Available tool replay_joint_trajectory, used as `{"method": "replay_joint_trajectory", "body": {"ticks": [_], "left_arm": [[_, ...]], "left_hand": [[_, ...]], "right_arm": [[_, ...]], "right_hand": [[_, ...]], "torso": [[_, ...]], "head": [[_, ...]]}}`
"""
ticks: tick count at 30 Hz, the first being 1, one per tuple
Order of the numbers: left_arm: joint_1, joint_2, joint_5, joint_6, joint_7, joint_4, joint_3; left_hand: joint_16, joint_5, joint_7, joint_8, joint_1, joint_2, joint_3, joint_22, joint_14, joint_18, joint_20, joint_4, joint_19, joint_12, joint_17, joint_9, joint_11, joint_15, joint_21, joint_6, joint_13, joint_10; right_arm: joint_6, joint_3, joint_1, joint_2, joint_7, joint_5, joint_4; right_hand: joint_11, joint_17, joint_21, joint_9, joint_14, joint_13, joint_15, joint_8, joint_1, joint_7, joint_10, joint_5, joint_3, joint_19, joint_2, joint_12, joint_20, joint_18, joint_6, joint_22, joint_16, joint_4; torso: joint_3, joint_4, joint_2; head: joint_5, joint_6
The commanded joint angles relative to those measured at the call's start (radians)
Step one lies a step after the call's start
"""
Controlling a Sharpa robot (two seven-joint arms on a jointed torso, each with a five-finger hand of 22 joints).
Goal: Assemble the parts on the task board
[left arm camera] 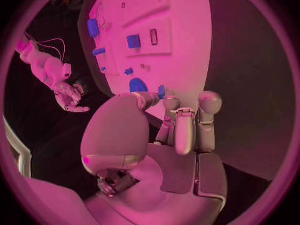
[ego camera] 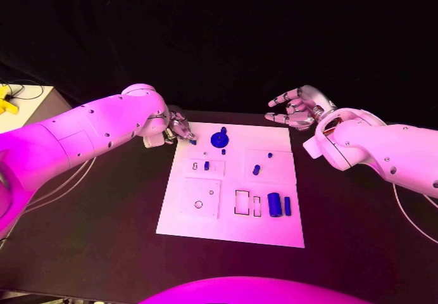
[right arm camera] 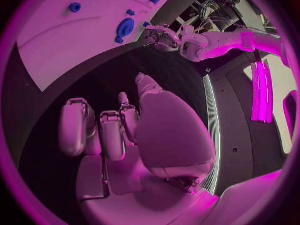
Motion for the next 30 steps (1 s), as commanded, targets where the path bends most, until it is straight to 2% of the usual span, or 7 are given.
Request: {"method": "replay_joint_trajectory", "body": {"ticks": [1,10,12,17,20,25,30], "left_arm": [[0.001,-0.022,0.050,-0.053,0.027,0.042,0.000],[0.001,-0.102,0.080,-0.072,0.012,0.175,0.000],[0.001,-0.111,0.078,-0.072,0.009,0.192,-0.001],[0.000,-0.146,0.014,-0.071,0.001,0.264,-0.005],[-0.001,-0.161,-0.025,-0.075,-0.001,0.300,-0.012],[-0.007,-0.174,-0.062,-0.098,0.000,0.336,-0.020],[-0.015,-0.179,-0.092,-0.110,-0.001,0.354,-0.024]], "left_hand": [[0.007,0.007,-0.002,0.007,-0.007,-0.013,0.187,0.008,0.048,0.003,0.001,-0.176,0.011,0.008,0.102,0.002,-0.002,-0.003,0.008,0.011,0.005,0.013],[0.016,0.013,-0.007,0.013,-0.028,-0.030,0.223,0.037,0.057,-0.002,-0.003,-0.197,0.029,0.018,0.123,0.004,-0.006,-0.008,0.026,0.025,0.019,0.035],[0.017,0.014,-0.007,0.013,-0.030,-0.032,0.225,0.039,0.058,-0.002,-0.003,-0.199,0.031,0.019,0.125,0.003,-0.007,-0.008,0.028,0.027,0.020,0.037],[0.020,0.017,-0.009,0.014,-0.034,-0.037,0.233,0.047,0.060,-0.004,-0.005,-0.206,0.036,0.022,0.130,0.003,-0.009,-0.010,0.033,0.032,0.024,0.045],[0.021,0.018,-0.010,0.014,-0.036,-0.039,0.237,0.052,0.061,-0.005,-0.005,-0.209,0.039,0.022,0.133,0.003,-0.010,-0.011,0.036,0.035,0.026,0.048],[0.022,0.018,-0.011,0.014,-0.038,-0.040,0.241,0.055,0.062,-0.005,-0.006,-0.212,0.041,0.023,0.135,0.002,-0.011,-0.012,0.038,0.038,0.027,0.051],[0.027,0.018,-0.013,0.012,-0.050,-0.047,0.259,0.062,0.065,-0.007,-0.008,-0.219,0.047,0.022,0.141,-0.001,-0.013,-0.014,0.043,0.047,0.027,0.061]], "right_arm": [[0.010,0.000,-0.001,-0.002,0.011,-0.002,0.001],[0.008,0.000,-0.001,-0.006,0.010,-0.002,0.002],[0.008,0.000,-0.001,-0.006,0.010,-0.002,0.002],[0.006,0.000,-0.001,-0.008,0.012,-0.002,0.001],[0.005,0.000,-0.001,-0.009,0.013,-0.001,0.000],[0.005,0.000,-0.003,-0.009,0.013,0.000,-0.001],[0.005,0.000,-0.004,-0.010,0.013,0.000,-0.001]], "right_hand": [[-0.001,0.092,-0.006,-0.001,0.061,0.023,0.000,0.004,-0.005,0.000,-0.006,0.007,0.006,-0.004,-0.004,-0.002,-0.002,0.006,-0.005,0.028,-0.004,-0.001],[-0.001,0.091,-0.008,-0.001,0.061,0.023,0.000,0.005,-0.006,0.000,-0.005,0.007,0.006,-0.004,-0.004,-0.002,-0.002,0.006,-0.005,0.027,-0.004,-0.001],[-0.001,0.091,-0.008,-0.001,0.061,0.023,0.000,0.005,-0.006,0.000,-0.005,0.007,0.006,-0.004,-0.004,-0.002,-0.002,0.006,-0.005,0.027,-0.004,-0.001],[-0.001,0.091,-0.008,-0.001,0.061,0.023,0.000,0.005,-0.007,0.000,-0.005,0.007,0.007,-0.004,-0.004,-0.002,-0.002,0.006,-0.005,0.026,-0.004,0.000],[-0.001,0.091,-0.008,-0.001,0.061,0.023,0.000,0.005,-0.007,0.000,-0.005,0.007,0.007,-0.004,-0.004,-0.002,-0.002,0.006,-0.005,0.026,-0.004,0.000],[-0.001,0.091,-0.008,-0.001,0.061,0.023,0.000,0.005,-0.007,0.000,-0.005,0.007,0.007,-0.004,-0.004,-0.002,-0.002,0.006,-0.005,0.026,-0.004,0.000],[-0.001,0.091,-0.008,-0.001,0.061,0.023,0.000,0.005,-0.007,0.000,-0.005,0.007,0.007,-0.004,-0.004,-0.002,-0.002,0.006,-0.005,0.026,-0.004,0.000]], "torso": [[-0.0003,0.0018,-0.001],[-0.0005,0.0007,-0.001],[-0.0006,0.0009,-0.001],[-0.0010,-0.0007,0.000],[-0.0015,-0.0008,-0.001],[-0.0016,-0.0003,0.000],[-0.0018,0.0002,0.000]], "head": [[-0.001,-0.001],[0.005,-0.001],[0.005,-0.002],[0.009,-0.001],[0.009,-0.001],[0.010,-0.001],[0.010,-0.003]]}}
